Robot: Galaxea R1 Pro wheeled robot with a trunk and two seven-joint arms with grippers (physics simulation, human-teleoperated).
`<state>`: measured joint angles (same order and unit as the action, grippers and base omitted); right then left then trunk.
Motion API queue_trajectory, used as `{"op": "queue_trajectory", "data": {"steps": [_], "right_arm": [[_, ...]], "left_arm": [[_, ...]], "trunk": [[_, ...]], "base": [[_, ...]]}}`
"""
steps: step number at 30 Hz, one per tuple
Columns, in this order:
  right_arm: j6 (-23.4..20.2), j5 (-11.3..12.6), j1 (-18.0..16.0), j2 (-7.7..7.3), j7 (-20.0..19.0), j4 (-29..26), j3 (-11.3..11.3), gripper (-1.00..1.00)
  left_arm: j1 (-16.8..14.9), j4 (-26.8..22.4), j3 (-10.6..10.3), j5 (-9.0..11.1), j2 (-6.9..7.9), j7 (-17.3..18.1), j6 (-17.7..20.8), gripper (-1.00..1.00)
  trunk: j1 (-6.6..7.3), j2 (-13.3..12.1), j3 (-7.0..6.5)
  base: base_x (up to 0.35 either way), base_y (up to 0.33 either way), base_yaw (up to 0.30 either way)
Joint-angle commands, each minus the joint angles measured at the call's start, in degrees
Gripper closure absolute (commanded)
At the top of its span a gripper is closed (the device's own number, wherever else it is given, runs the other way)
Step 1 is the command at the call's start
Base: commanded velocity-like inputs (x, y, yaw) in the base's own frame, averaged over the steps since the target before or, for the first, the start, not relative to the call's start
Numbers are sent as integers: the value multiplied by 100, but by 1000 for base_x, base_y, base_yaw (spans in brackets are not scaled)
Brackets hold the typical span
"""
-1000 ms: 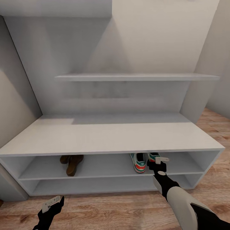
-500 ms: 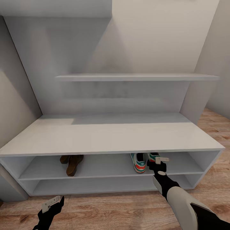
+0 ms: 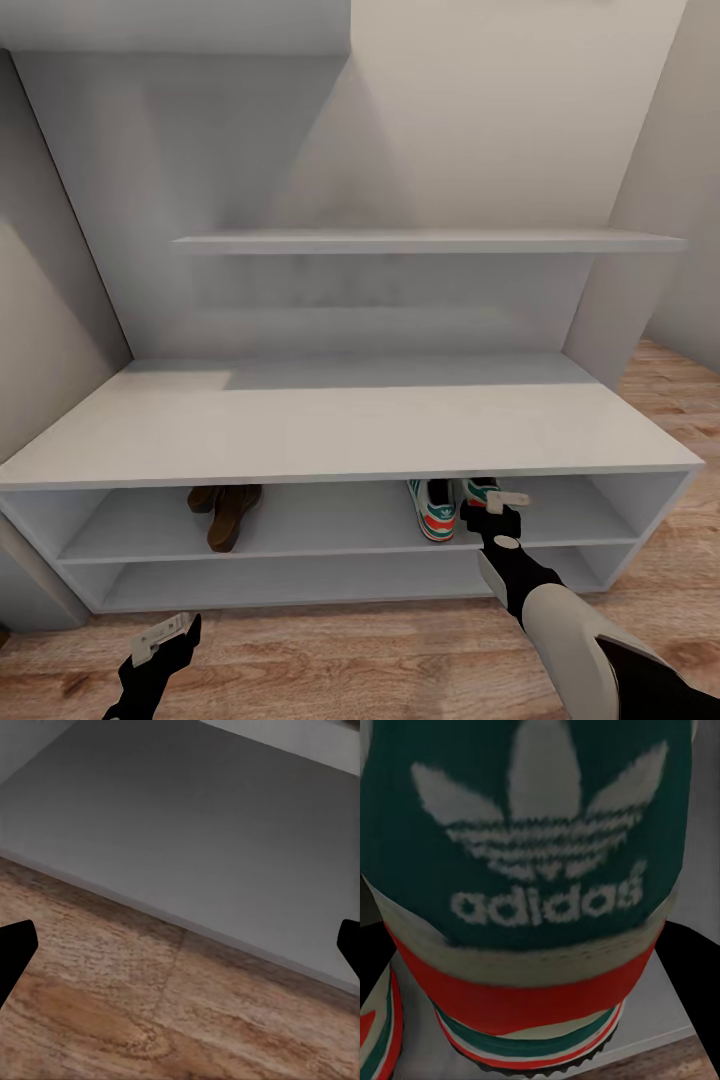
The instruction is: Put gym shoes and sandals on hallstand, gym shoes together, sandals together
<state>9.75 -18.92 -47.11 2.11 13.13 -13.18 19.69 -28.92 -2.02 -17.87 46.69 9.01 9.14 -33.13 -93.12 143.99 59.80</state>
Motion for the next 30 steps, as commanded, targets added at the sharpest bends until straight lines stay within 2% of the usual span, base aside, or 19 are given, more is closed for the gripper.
{"op": "queue_trajectory", "data": {"steps": [1,30], "right_arm": [[1,3,0,0,-4,0,0,100],[1,3,0,0,-4,0,0,100]], "left_arm": [[0,0,-1,1,1,0,0,-100],[0,0,3,6,0,0,0,-100]], "trunk": [[0,0,0],[0,0,0]], "base": [[0,0,0],[20,0,0]]}}
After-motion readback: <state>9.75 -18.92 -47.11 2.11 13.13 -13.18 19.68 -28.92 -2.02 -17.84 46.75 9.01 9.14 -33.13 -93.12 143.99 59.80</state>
